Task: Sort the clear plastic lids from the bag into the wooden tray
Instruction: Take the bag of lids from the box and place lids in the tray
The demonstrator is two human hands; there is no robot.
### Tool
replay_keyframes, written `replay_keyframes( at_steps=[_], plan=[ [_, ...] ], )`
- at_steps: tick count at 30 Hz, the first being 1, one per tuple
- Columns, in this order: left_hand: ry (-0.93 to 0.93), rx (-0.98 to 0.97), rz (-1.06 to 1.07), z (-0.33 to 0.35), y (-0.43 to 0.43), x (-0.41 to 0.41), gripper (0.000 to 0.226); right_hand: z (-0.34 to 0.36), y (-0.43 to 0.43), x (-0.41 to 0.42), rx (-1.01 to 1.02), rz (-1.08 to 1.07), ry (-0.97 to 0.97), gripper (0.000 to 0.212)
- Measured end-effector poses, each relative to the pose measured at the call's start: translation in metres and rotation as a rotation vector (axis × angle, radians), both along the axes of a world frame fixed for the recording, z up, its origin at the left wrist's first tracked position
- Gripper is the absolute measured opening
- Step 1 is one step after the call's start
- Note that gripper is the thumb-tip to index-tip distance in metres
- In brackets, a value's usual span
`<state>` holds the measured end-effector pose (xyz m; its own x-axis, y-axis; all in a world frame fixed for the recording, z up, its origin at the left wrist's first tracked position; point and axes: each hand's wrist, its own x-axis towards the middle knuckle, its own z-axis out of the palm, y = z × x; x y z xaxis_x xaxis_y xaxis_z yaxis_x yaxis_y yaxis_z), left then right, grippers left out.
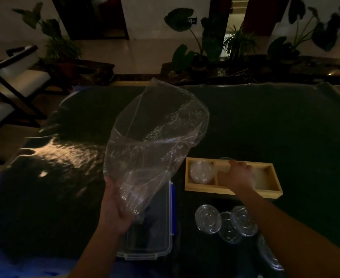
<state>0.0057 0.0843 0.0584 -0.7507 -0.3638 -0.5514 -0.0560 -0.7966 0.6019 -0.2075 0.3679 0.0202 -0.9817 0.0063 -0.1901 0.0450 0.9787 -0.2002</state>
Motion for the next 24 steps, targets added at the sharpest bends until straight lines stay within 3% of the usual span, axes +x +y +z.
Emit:
replay_keyframes(
  at_steps=[5,9,14,21,24],
  plan=[
    [-0.012,-0.007,-0.010,-0.003,0.006,-0.003,0.081,-0.001,0.013,0.000,0.140,0.067,-0.074,0.069],
    [0.008,0.005,-0.003,-0.002,0.011,-0.007,0.068,-0.004,0.013,0.004,0.127,0.107,-0.073,0.058],
    [0.005,-0.028,-0.018,0.001,0.019,-0.011,0.074,-0.011,0.017,0.006,0.085,0.126,-0.048,0.059],
    [-0.032,-0.022,-0.041,0.007,0.021,-0.014,0.077,0.024,0.036,0.007,-0.279,0.049,0.063,0.039],
    [0.000,-0.017,-0.076,0.014,0.019,-0.014,0.073,0.085,0.036,0.014,-0.599,0.027,0.236,0.032]
  ],
)
